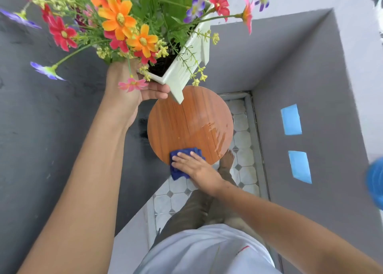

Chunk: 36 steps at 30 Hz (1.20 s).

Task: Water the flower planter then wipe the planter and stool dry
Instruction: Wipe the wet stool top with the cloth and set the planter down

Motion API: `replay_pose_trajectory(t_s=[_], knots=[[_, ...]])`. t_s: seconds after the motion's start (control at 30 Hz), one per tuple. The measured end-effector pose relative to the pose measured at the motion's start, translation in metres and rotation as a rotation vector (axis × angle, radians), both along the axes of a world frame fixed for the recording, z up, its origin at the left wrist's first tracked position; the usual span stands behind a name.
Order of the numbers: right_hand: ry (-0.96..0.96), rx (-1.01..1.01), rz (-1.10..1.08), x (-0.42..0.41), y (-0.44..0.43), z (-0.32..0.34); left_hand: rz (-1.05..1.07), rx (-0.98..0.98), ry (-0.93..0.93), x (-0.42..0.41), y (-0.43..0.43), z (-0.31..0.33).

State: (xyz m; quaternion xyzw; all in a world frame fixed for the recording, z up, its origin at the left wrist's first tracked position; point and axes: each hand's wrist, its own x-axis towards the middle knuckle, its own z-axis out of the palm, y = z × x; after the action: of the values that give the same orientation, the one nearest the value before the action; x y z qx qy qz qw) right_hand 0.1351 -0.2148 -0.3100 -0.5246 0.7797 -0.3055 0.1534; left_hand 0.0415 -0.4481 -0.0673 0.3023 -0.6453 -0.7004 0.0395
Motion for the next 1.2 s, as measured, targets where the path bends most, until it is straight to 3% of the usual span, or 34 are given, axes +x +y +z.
replay_pose_trajectory(t_s=[0.07, 0.13, 0.2, 0.3, 0.47, 0.53, 0.6, 0.73, 0.8, 1.07, 1.2], knots=[[-0.035, 0.047, -0.215, -0.036, 0.015, 0.003, -0.007, -0.06, -0.038, -0.003, -0.002, -0.001], [-0.064, 0.063, -0.612, -0.08, 0.034, 0.002, -0.018, -0.079, -0.043, -0.002, -0.003, -0.001], [-0.065, 0.105, -0.768, -0.093, 0.037, 0.003, -0.032, -0.085, -0.032, -0.002, -0.003, 0.001], [0.002, 0.088, -0.632, -0.054, 0.025, 0.001, -0.024, -0.09, -0.036, -0.006, 0.001, 0.007], [-0.028, 0.023, -0.119, 0.015, 0.024, -0.001, -0.064, -0.108, -0.006, -0.004, 0.003, 0.007], [-0.033, 0.011, -0.037, 0.015, 0.031, 0.001, -0.035, -0.085, -0.041, -0.006, 0.003, 0.006], [-0.02, -0.004, -0.1, -0.013, 0.037, 0.004, -0.021, -0.067, -0.048, -0.008, 0.005, 0.009], [-0.045, 0.06, -0.554, -0.099, 0.042, 0.001, 0.014, -0.019, -0.034, -0.009, 0.013, 0.015], [-0.087, 0.093, -0.655, -0.112, 0.039, 0.0, 0.03, -0.003, -0.029, -0.009, 0.015, 0.017], [0.009, 0.112, -0.743, -0.078, 0.041, 0.004, -0.004, 0.002, -0.039, -0.01, 0.008, 0.013], [0.061, 0.056, -0.603, -0.022, 0.037, -0.002, 0.015, 0.01, -0.037, -0.01, 0.01, 0.014]])
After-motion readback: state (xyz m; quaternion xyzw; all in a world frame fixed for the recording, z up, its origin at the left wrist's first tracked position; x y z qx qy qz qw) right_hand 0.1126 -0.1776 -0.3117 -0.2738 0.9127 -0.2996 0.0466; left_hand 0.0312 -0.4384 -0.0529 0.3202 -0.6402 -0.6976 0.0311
